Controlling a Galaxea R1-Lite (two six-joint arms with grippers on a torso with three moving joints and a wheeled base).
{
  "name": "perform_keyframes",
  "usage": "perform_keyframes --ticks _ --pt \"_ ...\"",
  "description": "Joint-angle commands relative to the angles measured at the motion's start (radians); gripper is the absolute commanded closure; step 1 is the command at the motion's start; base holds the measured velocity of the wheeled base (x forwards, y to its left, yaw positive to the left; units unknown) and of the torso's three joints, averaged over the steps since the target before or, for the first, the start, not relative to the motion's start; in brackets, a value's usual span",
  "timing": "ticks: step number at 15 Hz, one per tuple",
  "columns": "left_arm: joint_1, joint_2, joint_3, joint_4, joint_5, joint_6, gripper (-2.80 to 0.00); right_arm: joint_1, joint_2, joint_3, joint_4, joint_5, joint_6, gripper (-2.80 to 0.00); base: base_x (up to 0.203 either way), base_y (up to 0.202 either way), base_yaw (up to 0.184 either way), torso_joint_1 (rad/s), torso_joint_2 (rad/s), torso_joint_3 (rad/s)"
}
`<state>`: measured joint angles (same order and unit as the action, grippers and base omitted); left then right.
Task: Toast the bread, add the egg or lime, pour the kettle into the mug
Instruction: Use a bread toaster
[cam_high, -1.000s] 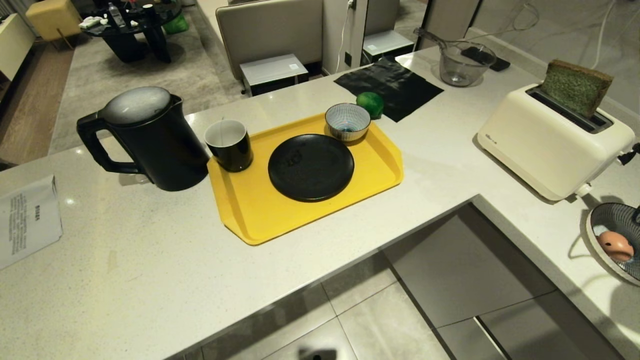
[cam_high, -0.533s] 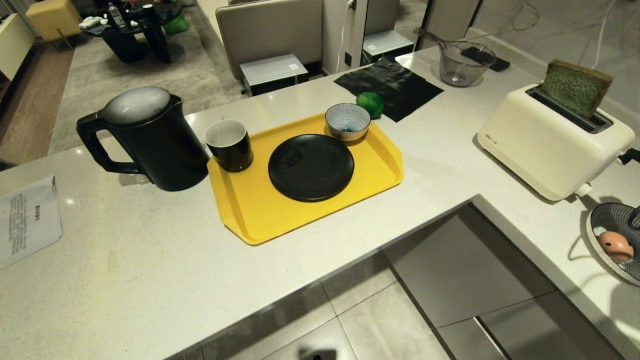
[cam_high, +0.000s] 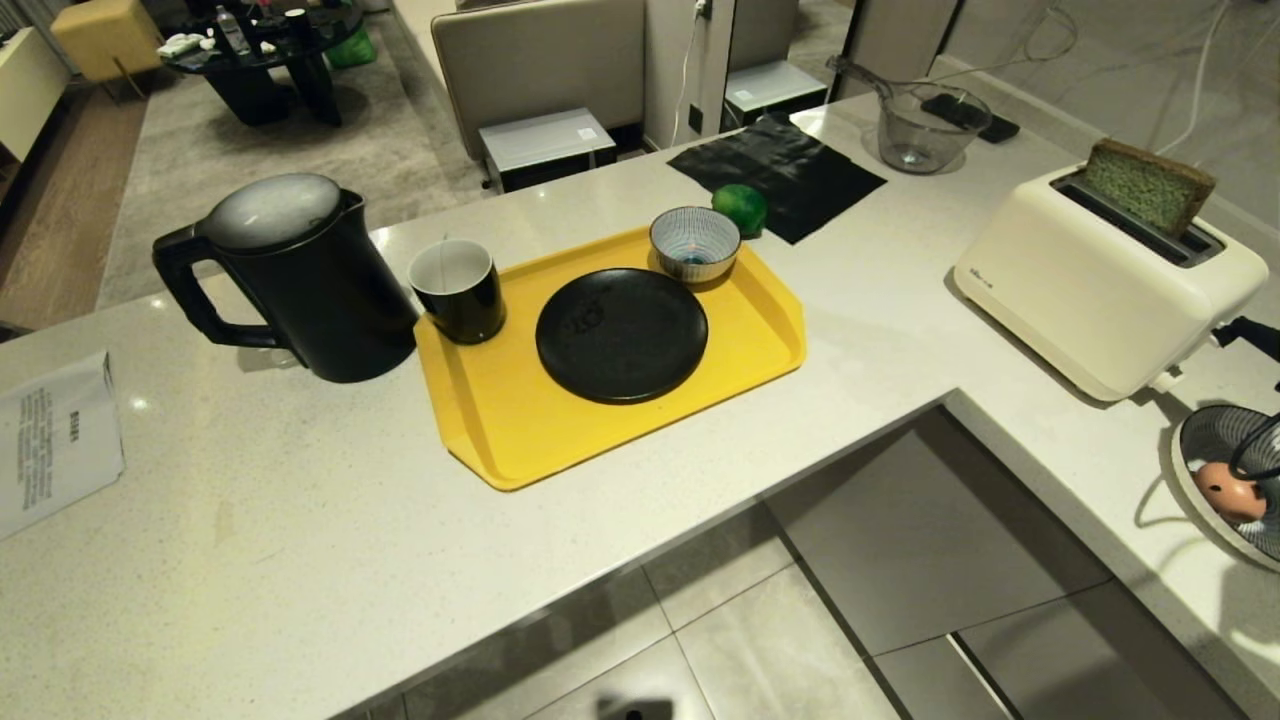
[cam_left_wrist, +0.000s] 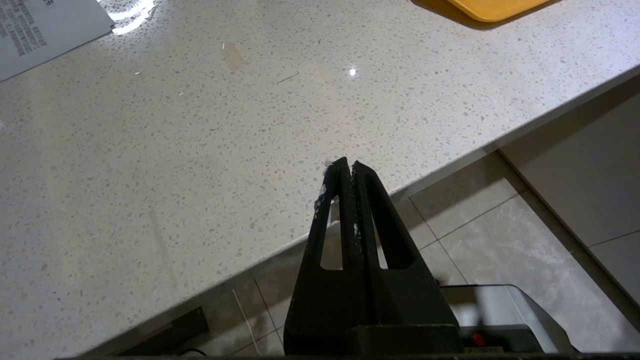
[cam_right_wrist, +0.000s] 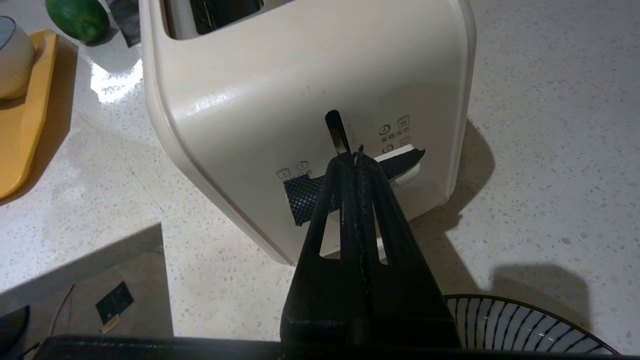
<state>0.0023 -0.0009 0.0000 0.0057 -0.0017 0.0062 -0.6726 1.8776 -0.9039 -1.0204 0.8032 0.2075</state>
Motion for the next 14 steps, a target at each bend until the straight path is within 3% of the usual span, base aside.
perform_keyframes --ticks 1,14 --pt "0.001 0.001 0.000 0.000 0.000 0.000 0.00 0.005 0.023 0.001 -0.006 0.005 -0.014 0.00 0.000 0.000 0.000 0.000 0.00 0.000" --pt "0.001 0.001 0.000 0.000 0.000 0.000 0.00 0.053 0.072 -0.021 -0.006 -0.006 -0.057 0.00 0.000 0.000 0.000 0.000 0.00 0.000"
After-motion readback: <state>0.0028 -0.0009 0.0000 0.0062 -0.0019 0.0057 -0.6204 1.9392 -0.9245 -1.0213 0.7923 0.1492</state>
